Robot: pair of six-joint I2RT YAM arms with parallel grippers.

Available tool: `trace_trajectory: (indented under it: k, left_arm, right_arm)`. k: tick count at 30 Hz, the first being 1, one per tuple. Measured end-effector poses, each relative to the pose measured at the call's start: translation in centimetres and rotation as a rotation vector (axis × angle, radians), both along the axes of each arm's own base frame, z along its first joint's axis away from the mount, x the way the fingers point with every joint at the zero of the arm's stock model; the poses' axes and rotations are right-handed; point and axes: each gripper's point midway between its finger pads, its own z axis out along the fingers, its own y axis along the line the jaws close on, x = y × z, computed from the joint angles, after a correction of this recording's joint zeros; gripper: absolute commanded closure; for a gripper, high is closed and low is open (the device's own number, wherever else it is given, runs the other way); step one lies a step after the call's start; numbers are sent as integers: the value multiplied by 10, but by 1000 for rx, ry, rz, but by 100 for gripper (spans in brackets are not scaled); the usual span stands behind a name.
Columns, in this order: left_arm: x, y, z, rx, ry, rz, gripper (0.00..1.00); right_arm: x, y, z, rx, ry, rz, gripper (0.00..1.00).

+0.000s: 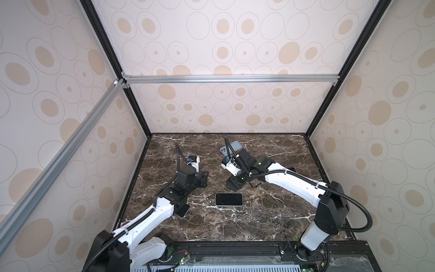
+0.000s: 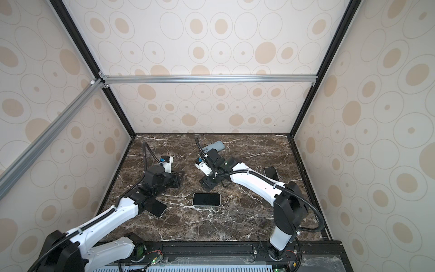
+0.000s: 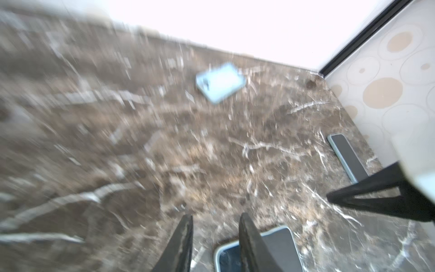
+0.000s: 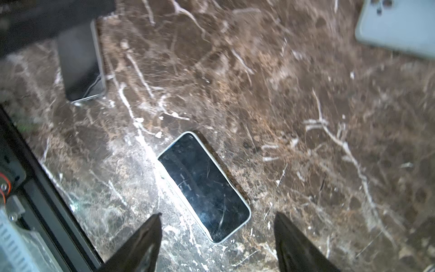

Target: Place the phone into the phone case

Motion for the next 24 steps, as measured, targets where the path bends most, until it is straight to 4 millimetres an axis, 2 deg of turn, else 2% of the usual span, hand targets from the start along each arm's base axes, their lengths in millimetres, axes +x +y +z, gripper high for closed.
trace_trajectory:
  k: [4, 7, 13, 19, 24]
  left_arm:
    - [-9, 24, 53, 114, -243, 26, 43]
    - [-21, 37, 70, 194, -386, 30, 30]
    - [-34, 42, 58, 317, -480, -15, 13]
    - [-44, 36, 57, 355, -557, -82, 6]
    - [-42, 33, 58, 368, -571, -95, 1]
  right_arm:
    - [-2, 9, 21, 30, -128, 148, 23]
    - [-8, 11, 19, 20, -225, 267, 22]
    - [-46, 16, -11, -48, -295, 539, 21]
    - [-54, 22, -11, -49, -276, 639, 21]
    - [-52, 26, -27, -109, -205, 685, 22]
